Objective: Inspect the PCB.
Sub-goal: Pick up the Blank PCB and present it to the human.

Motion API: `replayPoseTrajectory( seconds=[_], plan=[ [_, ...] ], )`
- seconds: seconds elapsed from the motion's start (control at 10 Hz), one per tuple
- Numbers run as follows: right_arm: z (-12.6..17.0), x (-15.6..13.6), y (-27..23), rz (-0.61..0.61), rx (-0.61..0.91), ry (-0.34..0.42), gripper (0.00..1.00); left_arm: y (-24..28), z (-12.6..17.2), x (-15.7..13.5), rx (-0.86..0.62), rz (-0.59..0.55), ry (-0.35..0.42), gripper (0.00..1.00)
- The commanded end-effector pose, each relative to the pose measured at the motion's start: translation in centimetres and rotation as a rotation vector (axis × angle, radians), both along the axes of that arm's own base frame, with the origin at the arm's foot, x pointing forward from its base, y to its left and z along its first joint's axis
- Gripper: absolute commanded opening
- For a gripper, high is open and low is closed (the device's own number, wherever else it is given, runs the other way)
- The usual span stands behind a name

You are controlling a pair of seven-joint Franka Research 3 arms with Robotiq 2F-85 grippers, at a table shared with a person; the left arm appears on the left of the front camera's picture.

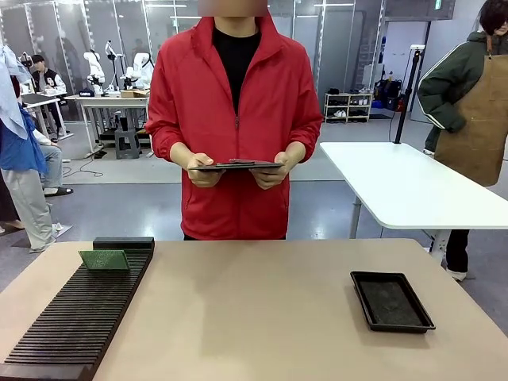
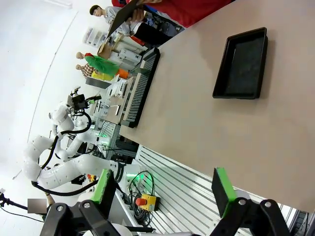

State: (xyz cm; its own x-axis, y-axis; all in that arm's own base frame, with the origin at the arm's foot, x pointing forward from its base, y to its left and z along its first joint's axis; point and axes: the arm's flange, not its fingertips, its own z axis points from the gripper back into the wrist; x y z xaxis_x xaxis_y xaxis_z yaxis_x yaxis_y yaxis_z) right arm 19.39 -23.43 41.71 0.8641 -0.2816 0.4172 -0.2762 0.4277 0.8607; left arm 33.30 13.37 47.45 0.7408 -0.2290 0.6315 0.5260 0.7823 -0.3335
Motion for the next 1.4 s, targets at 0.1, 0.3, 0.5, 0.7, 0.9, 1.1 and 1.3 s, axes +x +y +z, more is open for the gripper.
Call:
replayPoseTrajectory(
  seconds=[0.1,0.3,0.5,0.7,0.9,1.1,1.3],
  plan=[
    [0.1,0.0,-0.1,0.002,0.006,-0.016,1.00,-2.6,-1.2,4.4,0.179,-0.051,0.028,1.00],
    [0.1,0.0,-0.1,0.002,0.006,-0.016,1.00,-4.1,-1.5,6.8,0.201,-0.055,0.029,1.00],
    [0.1,0.0,-0.1,0.002,0.006,-0.016,1.00,-4.6,-1.7,6.9,0.208,-0.046,0.023,1.00],
    [0.1,0.0,-0.1,0.002,0.006,-0.016,1.00,-4.9,-2.0,6.7,0.197,-0.072,0.023,1.00],
    [0.1,0.0,-0.1,0.002,0.006,-0.016,1.00,-4.9,-2.0,6.7,0.197,-0.072,0.023,1.00],
    [0.1,0.0,-0.1,0.002,0.006,-0.016,1.00,-4.7,-2.0,6.6,0.192,-0.078,0.029,1.00],
    [0.1,0.0,-0.1,0.002,0.006,-0.016,1.00,-7.7,-2.0,7.8,0.452,-0.138,-0.018,1.00]
  ],
)
